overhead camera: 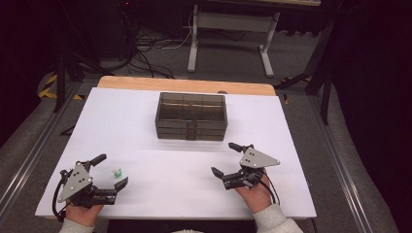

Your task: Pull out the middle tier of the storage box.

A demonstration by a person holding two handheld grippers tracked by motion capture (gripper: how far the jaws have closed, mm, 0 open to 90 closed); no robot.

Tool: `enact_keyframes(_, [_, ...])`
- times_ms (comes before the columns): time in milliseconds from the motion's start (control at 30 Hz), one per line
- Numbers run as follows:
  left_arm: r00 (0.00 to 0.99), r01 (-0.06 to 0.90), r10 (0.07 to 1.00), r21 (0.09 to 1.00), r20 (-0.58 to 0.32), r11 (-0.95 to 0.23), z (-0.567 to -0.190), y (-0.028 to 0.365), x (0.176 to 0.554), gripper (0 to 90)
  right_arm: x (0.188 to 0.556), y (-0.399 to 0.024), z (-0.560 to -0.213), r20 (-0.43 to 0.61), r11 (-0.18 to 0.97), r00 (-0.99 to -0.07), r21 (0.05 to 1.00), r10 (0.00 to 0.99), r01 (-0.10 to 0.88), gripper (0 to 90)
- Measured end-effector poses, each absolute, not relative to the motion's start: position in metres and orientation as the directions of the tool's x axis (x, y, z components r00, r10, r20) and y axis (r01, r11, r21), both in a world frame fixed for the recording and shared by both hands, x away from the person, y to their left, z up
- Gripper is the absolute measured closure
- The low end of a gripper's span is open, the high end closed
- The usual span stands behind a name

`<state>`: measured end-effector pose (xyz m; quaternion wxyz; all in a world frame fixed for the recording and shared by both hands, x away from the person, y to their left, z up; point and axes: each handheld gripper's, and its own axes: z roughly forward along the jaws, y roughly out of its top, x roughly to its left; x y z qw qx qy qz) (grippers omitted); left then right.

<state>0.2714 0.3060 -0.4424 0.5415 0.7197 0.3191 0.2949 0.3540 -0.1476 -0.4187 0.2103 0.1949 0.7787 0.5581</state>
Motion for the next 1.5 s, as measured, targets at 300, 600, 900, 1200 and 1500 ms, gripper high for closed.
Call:
enact_keyframes(300, [0.619,0.134,0.781,0.970,0.076,-0.201,-0.442,0.308,0.270,0.6,0.361,-0.128,-0.417,-0.115,0.326,-0.849,0.943,0.516,0.070,5.6])
enact_keyframes(600, [0.623,0.137,0.779,0.970,0.074,-0.201,-0.442,0.307,0.271,0.7,0.365,-0.113,-0.416,-0.137,0.359,-0.864,0.932,0.485,0.053,7.3])
enact_keyframes(900, [0.620,0.136,0.781,0.972,0.069,-0.194,-0.442,0.308,0.270,0.9,0.367,-0.102,-0.415,-0.170,0.392,-0.875,0.920,0.453,0.025,8.9])
enact_keyframes(1200, [0.615,0.136,0.785,0.973,0.065,-0.187,-0.442,0.308,0.270,1.0,0.360,-0.099,-0.408,-0.316,0.452,-0.794,0.890,0.519,-0.059,15.4])
enact_keyframes(1500, [0.616,0.134,0.785,0.972,0.070,-0.191,-0.441,0.308,0.270,1.0,0.357,-0.093,-0.406,-0.385,0.517,-0.778,0.851,0.496,-0.091,18.9])
